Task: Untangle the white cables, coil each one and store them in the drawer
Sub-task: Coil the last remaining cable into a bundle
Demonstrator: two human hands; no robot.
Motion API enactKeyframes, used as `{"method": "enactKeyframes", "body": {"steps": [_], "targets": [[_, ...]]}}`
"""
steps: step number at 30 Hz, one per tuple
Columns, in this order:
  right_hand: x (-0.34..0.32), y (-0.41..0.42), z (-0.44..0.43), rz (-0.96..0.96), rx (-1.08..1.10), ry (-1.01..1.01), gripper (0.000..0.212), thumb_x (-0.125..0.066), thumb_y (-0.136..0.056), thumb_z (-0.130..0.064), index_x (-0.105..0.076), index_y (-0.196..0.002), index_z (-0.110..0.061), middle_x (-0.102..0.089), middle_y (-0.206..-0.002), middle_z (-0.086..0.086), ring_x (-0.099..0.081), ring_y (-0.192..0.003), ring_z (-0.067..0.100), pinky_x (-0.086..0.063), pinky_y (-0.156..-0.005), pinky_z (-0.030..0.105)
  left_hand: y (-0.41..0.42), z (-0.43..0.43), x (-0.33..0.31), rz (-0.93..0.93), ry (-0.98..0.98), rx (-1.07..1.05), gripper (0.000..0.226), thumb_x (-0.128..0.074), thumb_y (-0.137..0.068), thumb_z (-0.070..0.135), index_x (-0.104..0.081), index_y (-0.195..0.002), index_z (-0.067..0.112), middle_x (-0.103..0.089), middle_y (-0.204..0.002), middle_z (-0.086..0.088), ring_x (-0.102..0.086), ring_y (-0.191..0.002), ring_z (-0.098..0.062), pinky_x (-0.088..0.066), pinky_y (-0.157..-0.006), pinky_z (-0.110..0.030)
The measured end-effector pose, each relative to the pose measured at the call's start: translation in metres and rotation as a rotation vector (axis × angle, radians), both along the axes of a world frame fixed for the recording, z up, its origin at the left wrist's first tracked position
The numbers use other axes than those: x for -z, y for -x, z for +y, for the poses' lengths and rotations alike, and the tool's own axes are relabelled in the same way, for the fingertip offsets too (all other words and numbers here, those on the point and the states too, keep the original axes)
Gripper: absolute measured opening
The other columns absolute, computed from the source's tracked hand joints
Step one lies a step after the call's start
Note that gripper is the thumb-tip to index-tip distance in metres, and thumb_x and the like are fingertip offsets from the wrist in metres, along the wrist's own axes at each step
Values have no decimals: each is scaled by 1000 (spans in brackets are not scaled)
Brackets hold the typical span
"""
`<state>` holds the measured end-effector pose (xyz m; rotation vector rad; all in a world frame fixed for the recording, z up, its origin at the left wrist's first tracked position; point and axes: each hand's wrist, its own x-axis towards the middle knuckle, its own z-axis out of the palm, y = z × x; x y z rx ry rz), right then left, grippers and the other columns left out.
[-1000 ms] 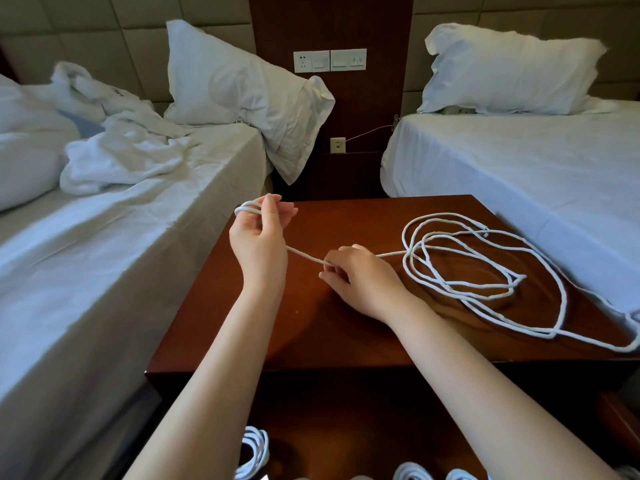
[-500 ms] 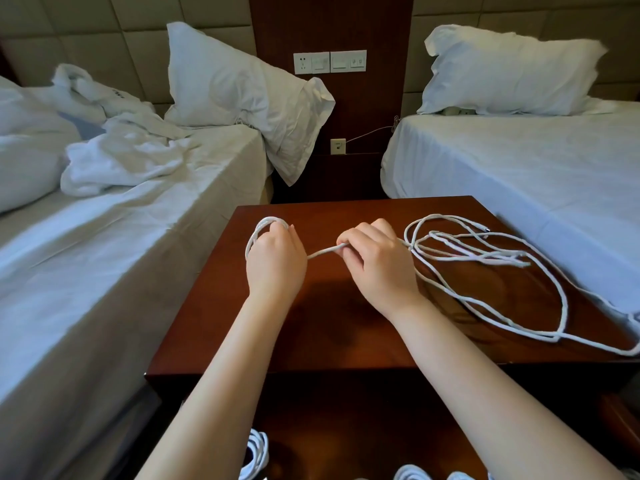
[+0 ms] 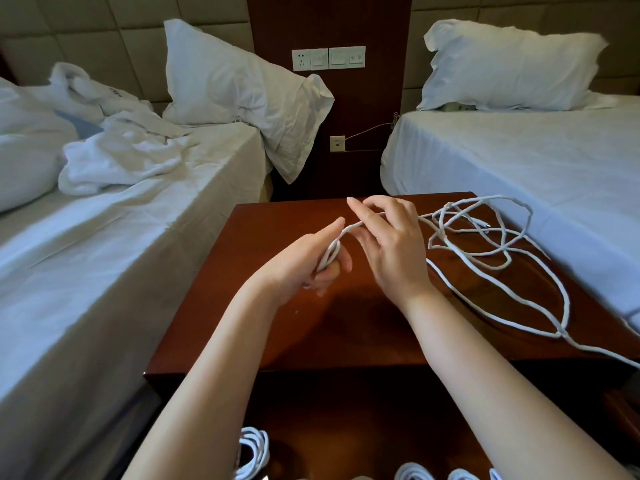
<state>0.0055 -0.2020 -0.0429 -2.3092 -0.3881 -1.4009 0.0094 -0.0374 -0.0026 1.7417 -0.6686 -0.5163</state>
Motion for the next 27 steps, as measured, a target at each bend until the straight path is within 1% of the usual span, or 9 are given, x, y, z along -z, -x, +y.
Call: {"method": "enactKeyframes", "body": {"steps": [7, 9, 11, 13, 16, 19, 22, 24, 27], "targets": [[2, 1, 5, 216, -29, 39, 48, -31, -98, -26, -55, -132, -4, -61, -121, 13, -48, -112, 27, -35, -95, 30, 0, 10, -5, 233, 220, 305, 45, -29, -97, 32, -52, -69, 5, -34, -39, 7, -28, -36, -7, -36, -44, -21], [5, 5, 10, 312, -78, 71, 48, -27, -95, -25, -57, -126, -3, -62, -117, 12, -52, -106, 30, -42, -90, 36, 1, 7, -7, 284, 336, 334, 46, -27, -98, 30, -53, -68, 6, -34, -39, 7, -29, -36, -6, -37, -44, -21], [9, 5, 16, 442, -159, 72, 37, -32, -95, -14, -56, -119, -1, -58, -104, 8, -53, -94, 25, -48, -81, 34, 4, 1, -7, 306, 439, 329, 45, -28, -97, 28, -55, -67, 8, -33, -39, 7, -28, -36, -5, -36, -43, -20], [10, 3, 19, 609, -226, 64, 24, -42, -96, -5, -55, -115, -5, -56, -99, 2, -53, -90, 16, -46, -77, 26, 7, -8, -9, 347, 577, 193, 46, -30, -98, 26, -56, -64, 9, -32, -38, 7, -27, -34, -4, -32, -40, -19], [10, 3, 27, 721, -288, 25, 19, -56, -96, -19, -54, -113, -13, -61, -98, -1, -54, -87, 10, -48, -81, 27, 6, -18, -9, 402, 766, -212, 43, -35, -100, 27, -50, -62, 12, -39, -40, 7, -35, -34, -3, -33, -38, -17], [8, 6, 35, 749, -275, 48, 20, -61, -93, -24, -55, -109, -12, -60, -95, 1, -55, -90, 13, -50, -86, 33, 8, -22, -9, 329, 863, -252, 43, -29, -102, 27, -50, -68, 10, -36, -42, 7, -32, -36, -3, -35, -42, -18], [5, 11, 37, 711, -273, 61, 20, -63, -92, -21, -49, -104, -12, -57, -90, -1, -51, -87, 13, -48, -83, 31, 6, -20, -11, 296, 954, -310, 46, -25, -104, 23, -52, -69, 9, -39, -44, 6, -32, -37, -4, -38, -45, -19], [3, 14, 39, 669, -285, 98, 25, -63, -92, -20, -48, -111, -13, -53, -89, -5, -48, -85, 11, -48, -79, 29, 1, -20, -9, 221, 980, -401, 51, -23, -105, 22, -55, -67, 10, -41, -45, 5, -34, -37, -5, -39, -47, -19], [2, 15, 38, 664, -231, 206, 35, -57, -96, -24, -46, -130, -20, -49, -97, -10, -45, -96, 11, -48, -79, 31, -8, -10, -6, 22, 936, -698, 38, -28, -105, 21, -50, -75, 12, -43, -47, 6, -38, -40, -7, -41, -53, -24]]}}
